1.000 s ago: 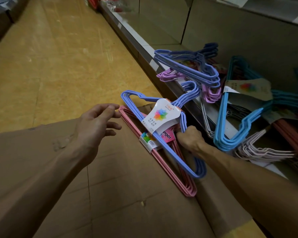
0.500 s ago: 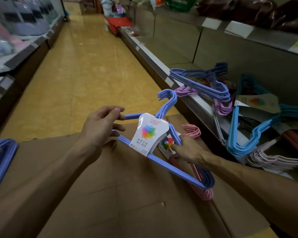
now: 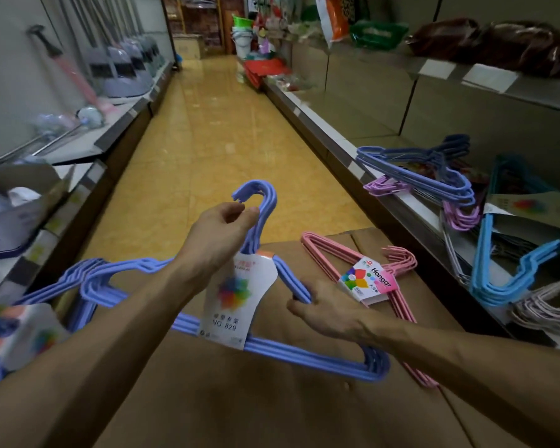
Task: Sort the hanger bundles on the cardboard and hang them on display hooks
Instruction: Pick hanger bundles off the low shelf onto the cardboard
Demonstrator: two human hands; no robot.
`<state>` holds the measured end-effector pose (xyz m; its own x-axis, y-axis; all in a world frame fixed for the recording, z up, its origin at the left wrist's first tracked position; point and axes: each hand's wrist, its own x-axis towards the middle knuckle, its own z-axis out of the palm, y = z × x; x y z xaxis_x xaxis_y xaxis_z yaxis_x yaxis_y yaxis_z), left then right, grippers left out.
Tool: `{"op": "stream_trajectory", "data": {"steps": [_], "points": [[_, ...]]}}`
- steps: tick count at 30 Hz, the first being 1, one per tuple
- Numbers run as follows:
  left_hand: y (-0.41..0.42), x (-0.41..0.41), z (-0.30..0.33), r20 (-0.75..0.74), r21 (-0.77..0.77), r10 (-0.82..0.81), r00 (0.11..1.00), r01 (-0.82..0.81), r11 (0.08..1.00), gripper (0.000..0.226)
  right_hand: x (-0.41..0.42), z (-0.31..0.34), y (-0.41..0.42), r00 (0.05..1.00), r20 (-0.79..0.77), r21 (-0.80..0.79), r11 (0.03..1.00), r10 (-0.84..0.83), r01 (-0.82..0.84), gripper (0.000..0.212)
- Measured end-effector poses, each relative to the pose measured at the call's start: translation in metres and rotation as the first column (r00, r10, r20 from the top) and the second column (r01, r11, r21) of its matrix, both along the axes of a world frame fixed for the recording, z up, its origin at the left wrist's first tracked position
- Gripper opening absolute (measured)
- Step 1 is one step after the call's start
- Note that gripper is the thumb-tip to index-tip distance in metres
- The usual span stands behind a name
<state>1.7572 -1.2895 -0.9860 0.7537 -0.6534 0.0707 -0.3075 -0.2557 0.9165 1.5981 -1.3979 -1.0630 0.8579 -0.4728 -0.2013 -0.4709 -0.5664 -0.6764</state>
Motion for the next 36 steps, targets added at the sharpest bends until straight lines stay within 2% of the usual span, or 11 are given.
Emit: {"op": "stream_trajectory", "data": {"steps": [4,6,9,14,18,21,24,28,33,36], "points": [[0.005,-0.001,0.004,0.024,0.097,-0.003,1.0,0.001,0.995,0.065,0.007,0.001,0.025,1.0,0.009,0.014,1.0,0.014,-0.014,0.009],[0.008,0.0,0.008,0.034,0.102,0.023,0.999,-0.026,0.994,0.057,0.01,0.0,0.036,0.999,0.006,-0.001,1.0,0.031,-0.031,0.009],[0.011,0.004,0.011,0.069,0.054,0.066,0.995,-0.07,0.996,0.031,0.012,-0.001,0.049,0.998,-0.022,-0.056,0.997,0.055,-0.057,0.016],[0.025,0.003,0.009,0.048,0.005,0.154,0.987,-0.155,0.988,0.043,0.013,-0.001,0.053,0.993,-0.105,-0.046,0.997,0.053,-0.058,0.03],[0.031,0.008,0.011,-0.005,-0.029,0.195,0.981,-0.195,0.98,0.041,0.018,0.01,0.05,0.977,-0.184,0.099,0.991,0.107,-0.089,0.045],[0.029,0.011,0.009,-0.169,-0.108,0.248,0.954,-0.268,0.957,0.028,0.022,0.01,0.054,0.976,-0.178,0.251,0.965,0.126,-0.079,0.059],[0.029,0.014,0.005,-0.293,-0.173,0.256,0.921,-0.315,0.933,0.028,0.022,0.01,0.059,0.988,-0.1,0.412,0.909,0.12,-0.069,0.046],[0.025,0.014,0.004,-0.298,-0.226,0.191,0.935,-0.263,0.938,0.038,0.021,0.006,0.06,0.992,-0.078,0.583,0.812,0.095,-0.032,0.048],[0.024,0.005,0.006,-0.259,-0.257,0.033,0.965,-0.102,0.961,0.05,0.023,-0.001,0.059,0.997,-0.062,0.744,0.668,0.043,0.018,0.046],[0.023,0.003,0.003,-0.285,-0.278,0.0,0.959,-0.082,0.957,0.033,0.025,-0.004,0.064,0.999,-0.038,0.798,0.601,-0.012,0.038,0.046]]}}
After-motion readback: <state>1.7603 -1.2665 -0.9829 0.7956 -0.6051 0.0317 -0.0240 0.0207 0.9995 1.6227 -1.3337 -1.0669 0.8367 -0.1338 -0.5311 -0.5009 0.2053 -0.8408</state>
